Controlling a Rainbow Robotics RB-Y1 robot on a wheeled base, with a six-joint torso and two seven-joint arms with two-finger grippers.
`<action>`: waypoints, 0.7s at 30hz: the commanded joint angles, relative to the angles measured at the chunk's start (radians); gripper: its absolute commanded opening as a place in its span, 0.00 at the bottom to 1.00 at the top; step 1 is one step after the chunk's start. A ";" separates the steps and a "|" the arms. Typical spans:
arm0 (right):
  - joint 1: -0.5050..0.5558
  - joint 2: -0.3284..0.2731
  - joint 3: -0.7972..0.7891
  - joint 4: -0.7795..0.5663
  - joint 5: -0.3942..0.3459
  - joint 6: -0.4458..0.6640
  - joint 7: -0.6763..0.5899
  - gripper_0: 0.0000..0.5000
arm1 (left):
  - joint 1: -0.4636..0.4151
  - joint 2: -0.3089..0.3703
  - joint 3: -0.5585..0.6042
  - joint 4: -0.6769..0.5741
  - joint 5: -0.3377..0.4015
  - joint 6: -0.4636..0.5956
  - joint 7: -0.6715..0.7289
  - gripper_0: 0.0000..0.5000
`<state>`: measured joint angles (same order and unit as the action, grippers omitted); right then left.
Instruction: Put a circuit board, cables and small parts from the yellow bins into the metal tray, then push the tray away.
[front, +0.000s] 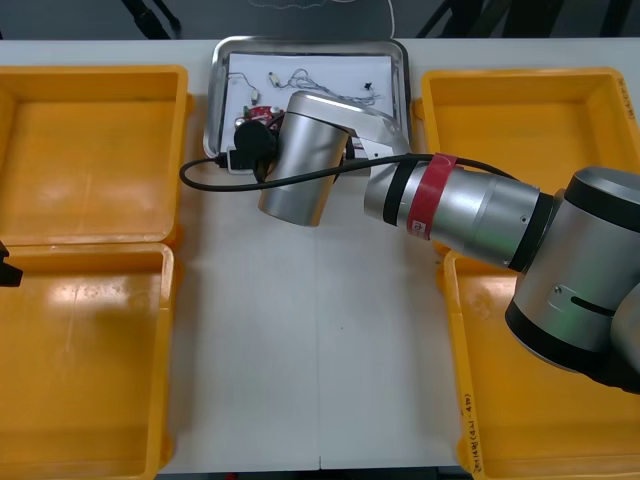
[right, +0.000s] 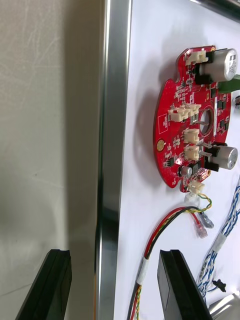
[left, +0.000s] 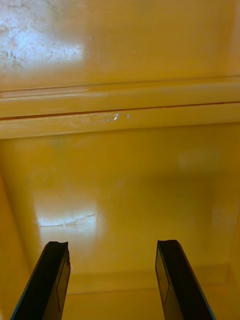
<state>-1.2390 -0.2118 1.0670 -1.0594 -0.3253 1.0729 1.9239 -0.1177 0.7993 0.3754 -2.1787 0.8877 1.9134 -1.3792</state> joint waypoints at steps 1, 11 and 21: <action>-0.057 0.011 -0.002 -0.063 0.008 0.058 0.021 1.00 | 0.016 -0.008 0.031 -0.029 -0.009 0.006 -0.081 1.00; -0.056 -0.018 -0.036 -0.143 -0.064 0.133 0.030 1.00 | 0.016 -0.008 0.031 -0.029 -0.009 0.006 -0.081 1.00; -0.056 -0.089 -0.081 -0.267 -0.228 0.231 0.009 1.00 | 0.016 -0.008 0.031 -0.029 -0.009 0.006 -0.081 1.00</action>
<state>-1.2416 -0.2549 1.0419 -1.2736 -0.5058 1.2840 1.9239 -0.1177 0.7993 0.3754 -2.1788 0.8877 1.9134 -1.3792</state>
